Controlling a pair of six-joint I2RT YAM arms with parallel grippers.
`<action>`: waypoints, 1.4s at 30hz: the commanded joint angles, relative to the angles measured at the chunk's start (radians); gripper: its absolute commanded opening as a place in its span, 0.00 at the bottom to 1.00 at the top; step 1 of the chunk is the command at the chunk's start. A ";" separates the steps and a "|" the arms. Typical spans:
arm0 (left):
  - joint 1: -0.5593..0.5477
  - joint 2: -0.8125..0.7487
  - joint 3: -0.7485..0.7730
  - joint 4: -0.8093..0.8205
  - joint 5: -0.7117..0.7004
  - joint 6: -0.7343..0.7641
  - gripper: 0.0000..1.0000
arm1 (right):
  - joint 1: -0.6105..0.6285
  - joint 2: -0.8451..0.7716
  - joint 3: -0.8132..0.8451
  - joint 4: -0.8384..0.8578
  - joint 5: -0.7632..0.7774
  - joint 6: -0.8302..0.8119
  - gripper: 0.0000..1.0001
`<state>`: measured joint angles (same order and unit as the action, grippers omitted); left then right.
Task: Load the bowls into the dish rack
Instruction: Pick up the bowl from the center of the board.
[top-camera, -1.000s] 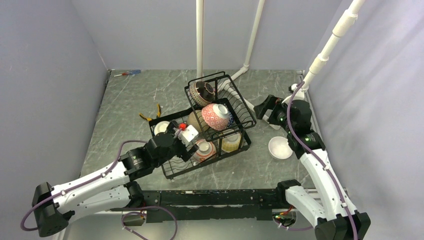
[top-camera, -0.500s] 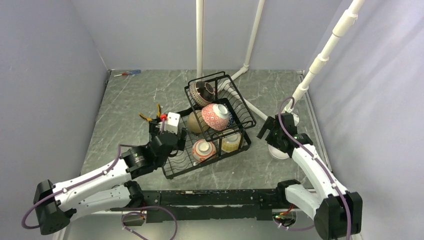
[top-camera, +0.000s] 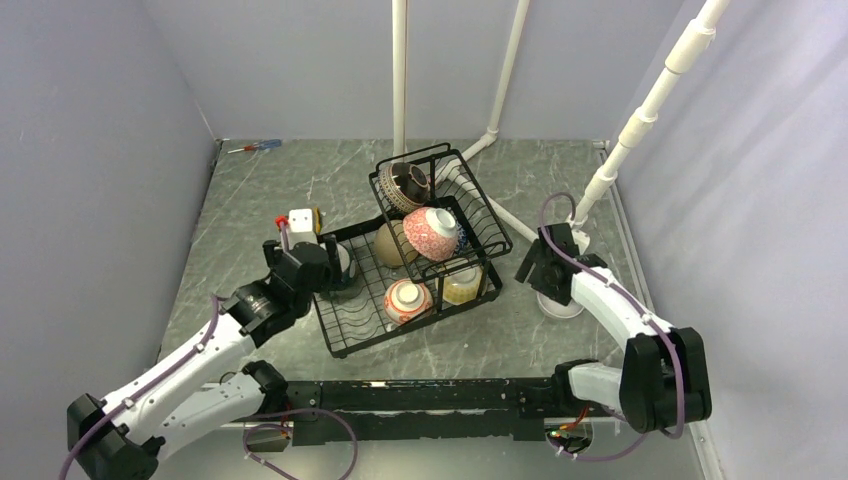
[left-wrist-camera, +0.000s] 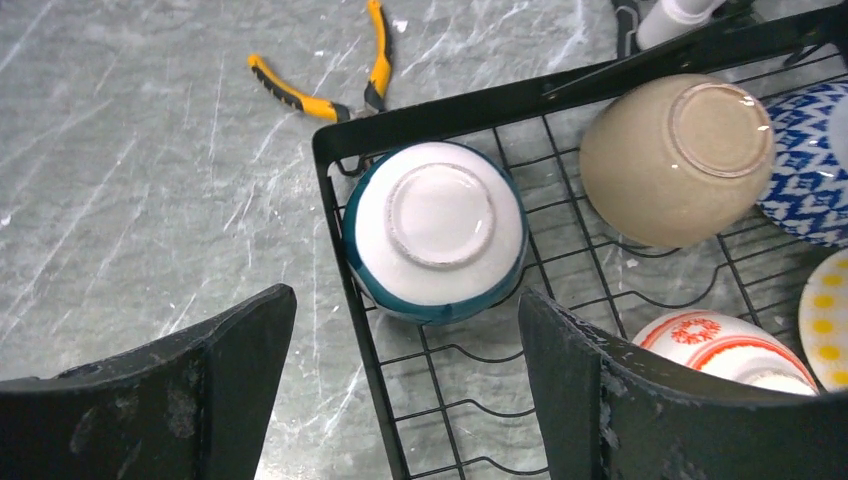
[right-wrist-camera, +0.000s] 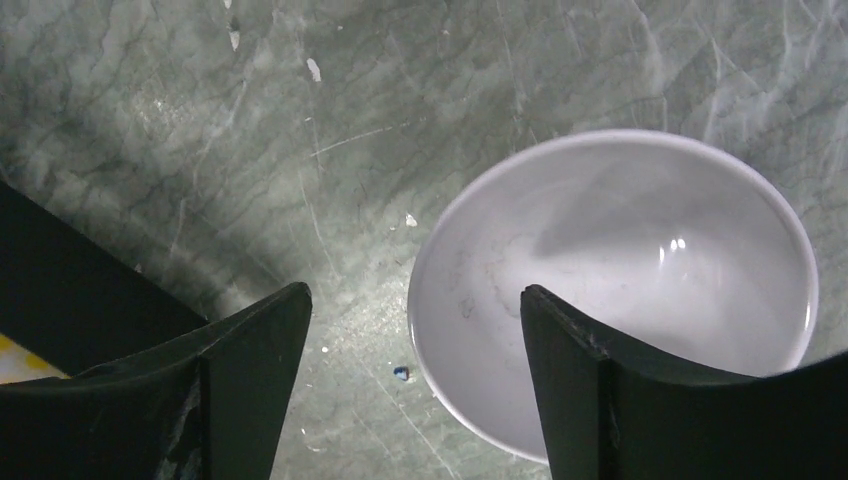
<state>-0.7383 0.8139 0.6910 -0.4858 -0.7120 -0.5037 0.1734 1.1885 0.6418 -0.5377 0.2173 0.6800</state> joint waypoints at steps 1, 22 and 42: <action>0.098 0.037 0.062 -0.031 0.171 -0.034 0.87 | -0.003 0.035 -0.003 0.082 0.021 -0.031 0.78; 0.248 0.080 0.232 0.007 0.429 0.039 0.94 | -0.002 0.045 0.001 0.105 0.027 -0.110 0.00; 0.247 0.113 0.436 0.035 0.635 0.151 0.95 | -0.003 -0.366 0.228 0.058 -0.271 -0.312 0.00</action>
<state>-0.4942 0.9138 1.0618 -0.5053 -0.1833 -0.3767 0.1726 0.8539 0.7441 -0.5018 0.0216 0.4156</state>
